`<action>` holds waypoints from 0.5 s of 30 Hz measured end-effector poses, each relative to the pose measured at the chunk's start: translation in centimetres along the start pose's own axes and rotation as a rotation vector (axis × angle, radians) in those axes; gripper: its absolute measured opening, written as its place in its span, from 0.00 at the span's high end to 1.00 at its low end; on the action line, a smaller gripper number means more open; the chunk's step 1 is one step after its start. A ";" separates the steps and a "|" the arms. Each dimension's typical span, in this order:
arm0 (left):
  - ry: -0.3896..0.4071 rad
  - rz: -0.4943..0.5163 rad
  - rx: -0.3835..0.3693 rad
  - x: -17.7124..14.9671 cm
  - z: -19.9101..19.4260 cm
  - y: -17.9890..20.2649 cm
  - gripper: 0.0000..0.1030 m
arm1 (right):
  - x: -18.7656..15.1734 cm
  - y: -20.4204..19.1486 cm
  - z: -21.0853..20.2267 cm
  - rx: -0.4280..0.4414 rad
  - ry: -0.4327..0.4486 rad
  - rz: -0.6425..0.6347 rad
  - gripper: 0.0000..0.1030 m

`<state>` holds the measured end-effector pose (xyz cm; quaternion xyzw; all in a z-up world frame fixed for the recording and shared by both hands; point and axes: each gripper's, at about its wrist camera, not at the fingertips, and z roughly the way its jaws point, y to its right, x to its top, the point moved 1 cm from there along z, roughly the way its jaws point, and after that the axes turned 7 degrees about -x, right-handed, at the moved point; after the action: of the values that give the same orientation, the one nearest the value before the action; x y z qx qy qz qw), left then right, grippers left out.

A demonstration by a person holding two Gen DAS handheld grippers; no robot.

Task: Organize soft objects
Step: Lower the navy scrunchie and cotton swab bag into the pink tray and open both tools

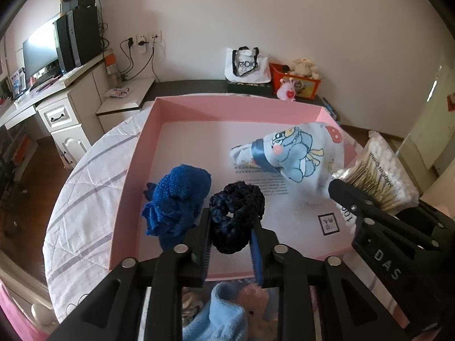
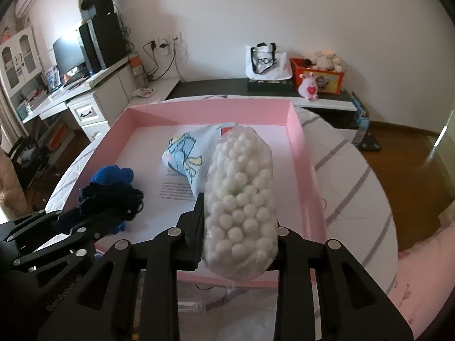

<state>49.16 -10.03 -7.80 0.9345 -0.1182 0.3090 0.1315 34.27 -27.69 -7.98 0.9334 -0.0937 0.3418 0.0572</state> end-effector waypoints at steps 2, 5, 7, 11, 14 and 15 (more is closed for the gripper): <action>0.010 0.001 0.010 0.1 0.1 0.0 0.59 | -0.1 0.0 -0.2 0.009 -0.002 0.001 0.70; 0.052 0.006 0.017 -0.3 -0.5 0.1 0.42 | -0.3 0.1 -0.1 0.018 -0.011 0.004 0.59; 0.066 0.000 0.028 -0.7 -0.8 -0.1 0.36 | -0.3 0.4 -0.2 0.012 -0.012 0.019 0.55; 0.069 -0.027 0.019 -1.4 -1.0 -0.8 0.30 | -0.3 1.1 -0.5 0.008 -0.003 0.042 0.38; 0.071 -0.036 0.021 -1.7 -1.3 -0.9 0.23 | -0.6 1.6 -0.7 0.018 -0.006 0.055 0.31; 0.072 -0.039 0.020 -1.7 -1.4 -1.2 0.23 | -0.8 1.9 -0.7 0.021 -0.012 0.062 0.29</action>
<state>47.42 -8.25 -8.00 0.9261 -0.0922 0.3410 0.1324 32.84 -29.27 -7.91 0.9326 -0.1195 0.3386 0.0359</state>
